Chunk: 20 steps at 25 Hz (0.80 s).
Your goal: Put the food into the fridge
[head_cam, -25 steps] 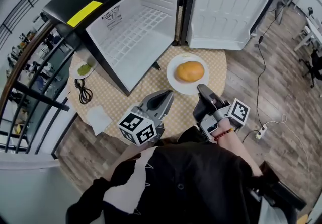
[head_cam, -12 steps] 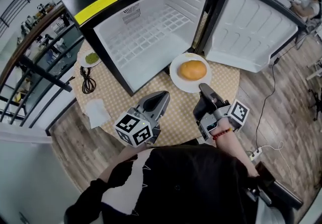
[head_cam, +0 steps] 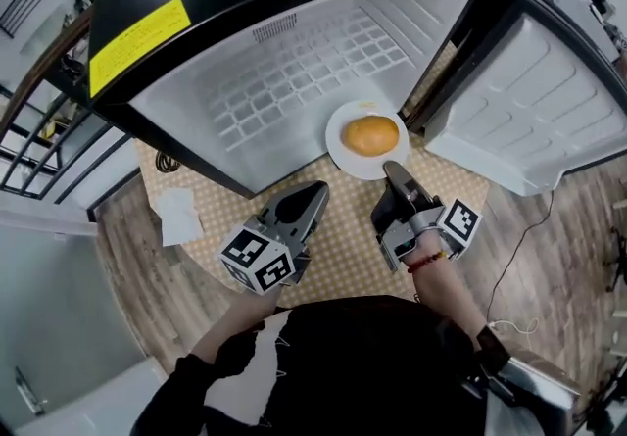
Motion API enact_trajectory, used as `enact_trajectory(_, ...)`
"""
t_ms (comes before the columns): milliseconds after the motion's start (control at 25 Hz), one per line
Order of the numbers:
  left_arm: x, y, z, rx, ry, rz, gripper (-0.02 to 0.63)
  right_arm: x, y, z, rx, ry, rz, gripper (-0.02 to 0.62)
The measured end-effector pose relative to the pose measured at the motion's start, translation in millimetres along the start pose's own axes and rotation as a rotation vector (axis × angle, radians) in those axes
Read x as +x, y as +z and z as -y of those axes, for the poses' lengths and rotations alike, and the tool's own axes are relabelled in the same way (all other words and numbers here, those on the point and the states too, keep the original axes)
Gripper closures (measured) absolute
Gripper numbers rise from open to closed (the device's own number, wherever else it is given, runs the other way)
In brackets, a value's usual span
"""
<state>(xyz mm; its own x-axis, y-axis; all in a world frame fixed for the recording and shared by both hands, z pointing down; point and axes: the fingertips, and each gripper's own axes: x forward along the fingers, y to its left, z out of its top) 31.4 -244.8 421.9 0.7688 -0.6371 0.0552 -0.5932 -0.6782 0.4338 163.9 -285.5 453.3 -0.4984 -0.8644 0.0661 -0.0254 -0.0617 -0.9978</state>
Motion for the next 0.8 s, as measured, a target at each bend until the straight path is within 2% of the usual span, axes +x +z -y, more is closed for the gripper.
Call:
enact_trajectory(200, 19.8, 0.0, -13.2, 0.012, 0.03, -0.001, 0.594, 35.1, 14.0, 14.8, -0.006, -0.027, -0.043, 0.569)
enact_trajectory(480, 47.2, 2.6, -9.3, 0.039, 0.005, -0.005, 0.594, 72.2, 22.8, 32.7, 0.015, -0.091, -0.071, 0.569)
enact_trajectory(800, 50.6, 5.5, -6.3, 0.069, 0.031, 0.012, 0.593, 86.6, 31.4, 44.1, 0.02, -0.141, -0.048, 0.569)
